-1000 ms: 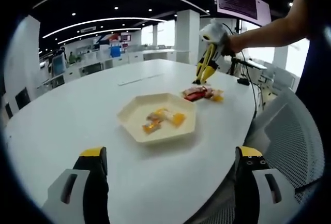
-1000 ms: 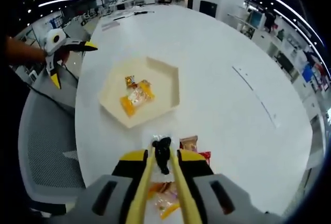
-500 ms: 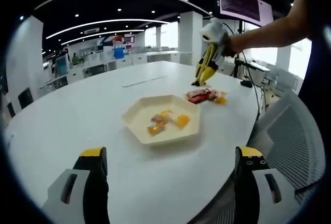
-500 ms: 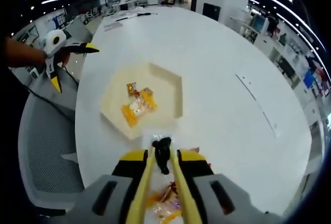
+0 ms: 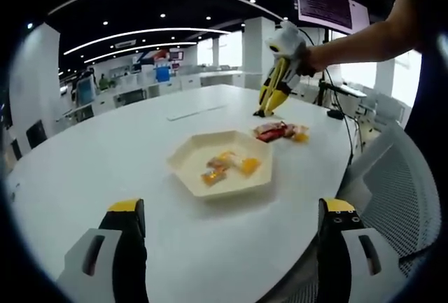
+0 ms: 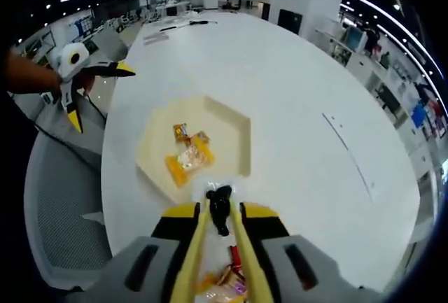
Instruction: Place the target food into the container with the food tongs after gripping and lifting it, then release it inside without dropping or visibly crushing the food.
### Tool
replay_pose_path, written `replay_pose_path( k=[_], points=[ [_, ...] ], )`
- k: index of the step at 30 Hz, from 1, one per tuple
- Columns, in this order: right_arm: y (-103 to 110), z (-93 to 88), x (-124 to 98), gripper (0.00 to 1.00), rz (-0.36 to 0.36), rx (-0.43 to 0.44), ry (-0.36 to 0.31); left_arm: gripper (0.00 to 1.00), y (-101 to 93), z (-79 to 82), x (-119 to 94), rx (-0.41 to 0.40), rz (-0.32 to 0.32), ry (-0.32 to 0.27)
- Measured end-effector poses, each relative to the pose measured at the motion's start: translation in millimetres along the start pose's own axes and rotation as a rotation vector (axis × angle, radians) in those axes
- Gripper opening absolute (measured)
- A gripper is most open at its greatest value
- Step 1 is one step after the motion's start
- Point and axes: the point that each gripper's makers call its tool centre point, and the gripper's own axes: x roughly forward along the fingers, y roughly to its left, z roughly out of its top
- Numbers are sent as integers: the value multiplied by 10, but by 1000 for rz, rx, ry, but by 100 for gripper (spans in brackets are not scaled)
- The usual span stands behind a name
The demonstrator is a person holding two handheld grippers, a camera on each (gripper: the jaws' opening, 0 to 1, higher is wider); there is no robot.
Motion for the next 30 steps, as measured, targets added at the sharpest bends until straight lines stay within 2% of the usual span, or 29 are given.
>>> replay_pose_path(
  k=[30],
  points=[
    [-32,633,357,22,33,-85,-12,99,23,8,-5,4,12,-2]
  ],
)
